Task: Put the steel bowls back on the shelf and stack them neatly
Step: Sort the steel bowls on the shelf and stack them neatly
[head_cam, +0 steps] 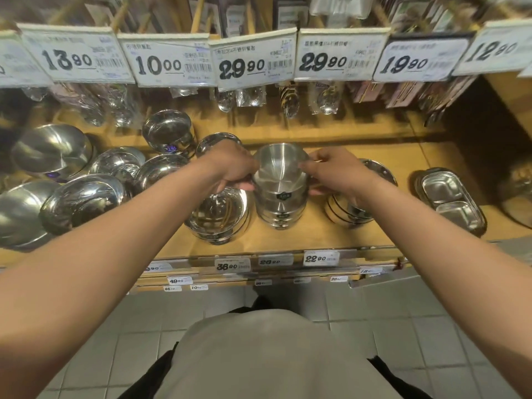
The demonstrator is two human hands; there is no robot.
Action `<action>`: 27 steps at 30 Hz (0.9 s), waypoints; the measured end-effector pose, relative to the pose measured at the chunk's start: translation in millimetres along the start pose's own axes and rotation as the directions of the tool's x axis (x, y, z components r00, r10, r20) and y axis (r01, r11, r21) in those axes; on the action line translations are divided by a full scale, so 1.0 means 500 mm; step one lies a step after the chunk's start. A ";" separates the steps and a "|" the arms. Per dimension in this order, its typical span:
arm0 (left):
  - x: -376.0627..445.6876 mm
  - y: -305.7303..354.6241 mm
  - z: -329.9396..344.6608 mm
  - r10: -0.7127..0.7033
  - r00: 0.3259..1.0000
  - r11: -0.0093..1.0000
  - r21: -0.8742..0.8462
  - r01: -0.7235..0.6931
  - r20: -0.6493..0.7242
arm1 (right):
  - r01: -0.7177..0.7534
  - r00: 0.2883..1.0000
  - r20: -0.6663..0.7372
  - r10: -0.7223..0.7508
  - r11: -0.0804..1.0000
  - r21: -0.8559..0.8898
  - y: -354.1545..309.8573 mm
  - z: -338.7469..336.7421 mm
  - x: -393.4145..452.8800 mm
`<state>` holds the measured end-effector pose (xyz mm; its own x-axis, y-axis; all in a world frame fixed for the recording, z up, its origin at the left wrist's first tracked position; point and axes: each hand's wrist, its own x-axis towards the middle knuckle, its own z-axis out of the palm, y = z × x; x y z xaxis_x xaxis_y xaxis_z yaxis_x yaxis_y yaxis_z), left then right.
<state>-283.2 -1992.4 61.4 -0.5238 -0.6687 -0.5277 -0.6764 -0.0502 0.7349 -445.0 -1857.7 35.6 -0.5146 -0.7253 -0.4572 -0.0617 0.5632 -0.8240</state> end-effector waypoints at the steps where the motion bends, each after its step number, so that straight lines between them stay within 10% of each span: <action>1: 0.003 -0.002 0.005 0.002 1.000 0.999 0.040 -0.002 0.003 | -0.002 1.000 -0.029 0.002 1.000 -0.015 0.007 0.005 -0.001; 27: 0.044 -0.044 0.025 0.057 0.998 0.993 0.106 -0.056 -0.012 | 0.001 0.982 -0.184 -0.043 0.975 -0.220 0.047 0.040 0.002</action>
<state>-286.3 -1997.0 28.1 -0.5555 -0.6794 -0.4794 -0.6971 0.0662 0.7139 -429.7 -1853.1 9.3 -0.6597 -0.6638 -0.3523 -0.2493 0.6356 -0.7306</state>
